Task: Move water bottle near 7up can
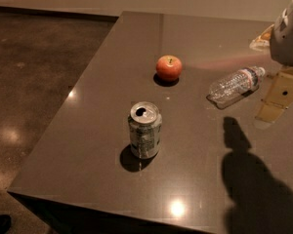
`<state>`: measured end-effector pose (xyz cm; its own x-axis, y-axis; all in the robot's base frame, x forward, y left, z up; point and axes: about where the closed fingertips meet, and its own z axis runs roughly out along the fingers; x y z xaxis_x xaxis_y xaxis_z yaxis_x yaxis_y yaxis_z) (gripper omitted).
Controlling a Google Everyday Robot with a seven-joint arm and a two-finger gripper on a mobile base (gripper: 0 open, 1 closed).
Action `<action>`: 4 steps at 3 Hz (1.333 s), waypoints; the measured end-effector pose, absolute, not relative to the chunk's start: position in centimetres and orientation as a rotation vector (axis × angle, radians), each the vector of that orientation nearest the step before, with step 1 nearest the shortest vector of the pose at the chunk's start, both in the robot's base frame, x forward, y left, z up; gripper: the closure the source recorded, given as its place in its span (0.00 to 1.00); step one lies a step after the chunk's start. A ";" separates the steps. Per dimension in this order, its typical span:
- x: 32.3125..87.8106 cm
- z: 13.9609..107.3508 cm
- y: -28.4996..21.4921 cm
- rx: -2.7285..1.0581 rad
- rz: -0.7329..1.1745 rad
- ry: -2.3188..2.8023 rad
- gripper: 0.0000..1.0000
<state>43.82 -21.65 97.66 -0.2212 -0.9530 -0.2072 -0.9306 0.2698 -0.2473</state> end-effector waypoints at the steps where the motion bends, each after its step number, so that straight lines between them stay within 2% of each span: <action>1: 43.9 97.7 -21.6 -1.724 -0.102 2.228 0.00; 4: 48.8 94.7 -23.1 -1.832 -0.074 2.230 0.00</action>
Offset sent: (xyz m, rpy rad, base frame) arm 0.0306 -0.0023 -0.0152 -0.0121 0.0267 0.0351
